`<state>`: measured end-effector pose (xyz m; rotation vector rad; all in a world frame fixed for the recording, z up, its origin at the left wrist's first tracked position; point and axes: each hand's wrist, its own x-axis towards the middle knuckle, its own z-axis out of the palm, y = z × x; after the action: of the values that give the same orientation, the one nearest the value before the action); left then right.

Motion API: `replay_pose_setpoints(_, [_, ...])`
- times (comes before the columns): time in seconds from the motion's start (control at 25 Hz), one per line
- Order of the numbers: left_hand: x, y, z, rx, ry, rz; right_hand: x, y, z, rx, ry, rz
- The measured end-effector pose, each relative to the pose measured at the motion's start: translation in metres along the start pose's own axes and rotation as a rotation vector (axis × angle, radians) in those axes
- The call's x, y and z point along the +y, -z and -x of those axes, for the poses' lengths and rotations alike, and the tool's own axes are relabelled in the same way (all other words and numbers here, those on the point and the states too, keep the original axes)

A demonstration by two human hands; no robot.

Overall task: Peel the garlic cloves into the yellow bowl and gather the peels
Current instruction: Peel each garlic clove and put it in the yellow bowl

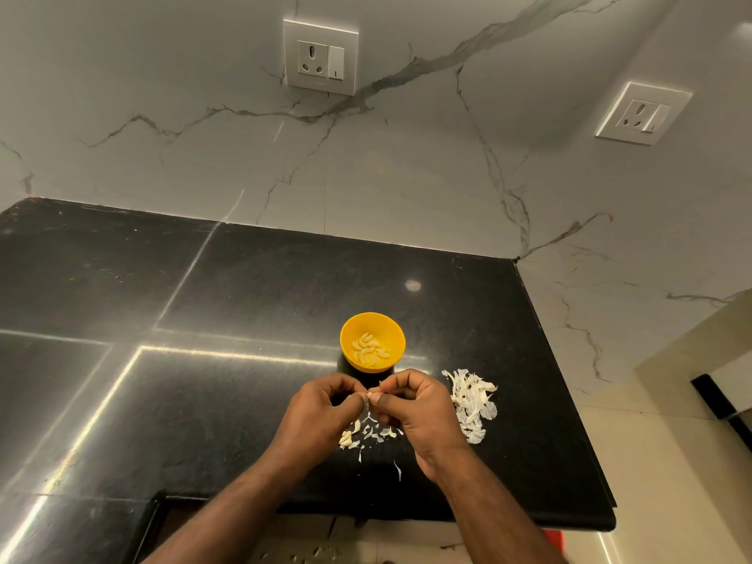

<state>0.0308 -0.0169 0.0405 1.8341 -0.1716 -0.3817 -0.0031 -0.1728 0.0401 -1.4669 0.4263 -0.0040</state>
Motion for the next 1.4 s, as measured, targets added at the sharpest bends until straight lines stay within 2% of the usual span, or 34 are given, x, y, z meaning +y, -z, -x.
replay_pose_setpoints(0.16, [0.0,-0.001,0.001,-0.05,0.076,0.143,0.002,0.002,0.002,-0.011,0.052,0.074])
replay_pose_setpoints(0.4, [-0.005,-0.005,-0.005,-0.057,0.127,0.025,0.005,-0.001,0.004,0.013,0.237,0.267])
replay_pose_setpoints(0.48, [-0.007,-0.005,-0.006,-0.082,0.163,0.054,0.006,-0.002,0.005,-0.008,0.283,0.32])
replay_pose_setpoints(0.72, [-0.008,-0.004,-0.004,-0.173,0.297,0.361,0.008,0.0,0.005,0.001,0.281,0.277])
replay_pose_setpoints(0.92, [-0.008,-0.001,-0.006,-0.145,0.3,0.393,0.01,0.003,0.004,0.028,0.346,0.385])
replay_pose_setpoints(1.08, [-0.01,0.001,-0.007,-0.141,0.291,0.33,0.009,0.002,0.008,0.03,0.411,0.484])
replay_pose_setpoints(1.4, [-0.016,0.001,-0.012,-0.184,0.299,0.46,0.011,0.003,0.003,0.026,0.357,0.39])
